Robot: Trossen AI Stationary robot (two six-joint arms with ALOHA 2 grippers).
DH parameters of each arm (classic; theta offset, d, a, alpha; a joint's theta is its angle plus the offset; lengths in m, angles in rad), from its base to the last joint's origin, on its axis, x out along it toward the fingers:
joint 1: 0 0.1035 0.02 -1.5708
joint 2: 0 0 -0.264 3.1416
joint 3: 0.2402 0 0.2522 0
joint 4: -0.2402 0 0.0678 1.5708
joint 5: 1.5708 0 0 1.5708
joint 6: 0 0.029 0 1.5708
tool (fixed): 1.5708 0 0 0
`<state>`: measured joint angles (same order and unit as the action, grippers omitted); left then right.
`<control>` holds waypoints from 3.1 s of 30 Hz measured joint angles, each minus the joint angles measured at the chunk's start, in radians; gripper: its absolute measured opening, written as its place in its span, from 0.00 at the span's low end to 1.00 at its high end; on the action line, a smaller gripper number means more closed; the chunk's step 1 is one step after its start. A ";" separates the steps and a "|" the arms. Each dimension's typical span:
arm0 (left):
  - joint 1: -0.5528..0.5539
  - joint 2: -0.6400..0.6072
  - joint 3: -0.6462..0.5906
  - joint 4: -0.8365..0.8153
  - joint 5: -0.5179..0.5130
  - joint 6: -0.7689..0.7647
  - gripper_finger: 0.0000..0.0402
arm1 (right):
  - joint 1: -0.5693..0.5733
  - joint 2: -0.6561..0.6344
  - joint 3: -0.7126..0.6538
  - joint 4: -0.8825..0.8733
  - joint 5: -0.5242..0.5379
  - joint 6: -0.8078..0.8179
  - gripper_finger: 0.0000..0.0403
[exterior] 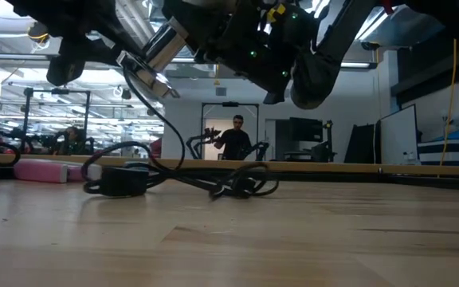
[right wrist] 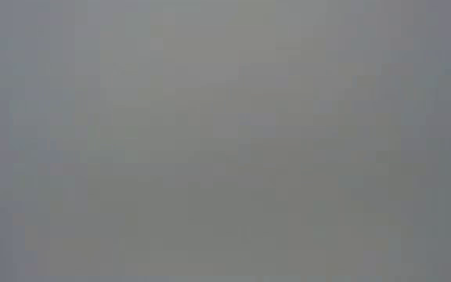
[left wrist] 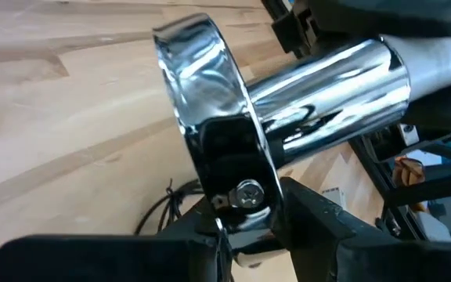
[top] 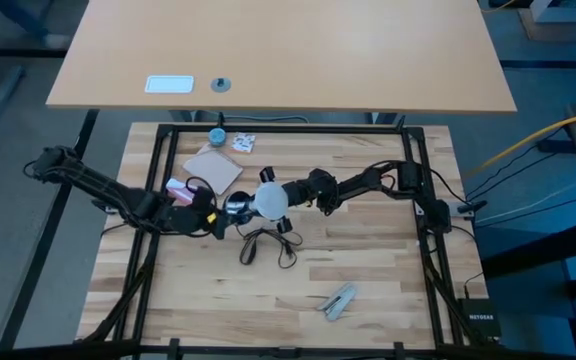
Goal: Screw lightbulb
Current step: Remove the lightbulb from the lamp
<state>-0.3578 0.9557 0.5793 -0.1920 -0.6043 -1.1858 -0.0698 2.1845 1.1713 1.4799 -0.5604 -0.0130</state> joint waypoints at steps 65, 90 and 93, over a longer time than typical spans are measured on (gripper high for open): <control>-0.097 0.493 0.000 0.396 -0.018 -0.116 0.53 | -0.002 0.002 -0.002 -0.042 0.117 -0.045 0.41; -0.180 0.454 0.000 0.341 -0.038 -0.109 0.02 | -0.002 0.001 -0.002 -0.041 -0.138 -0.037 0.41; -0.200 0.397 0.000 0.245 -0.031 -0.157 0.02 | -0.002 0.001 -0.002 -0.044 -0.212 -0.014 0.41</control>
<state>-0.5576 1.3526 0.5793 0.0527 -0.6353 -1.3431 -0.0723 2.1853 1.1698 1.4361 -0.7720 -0.0268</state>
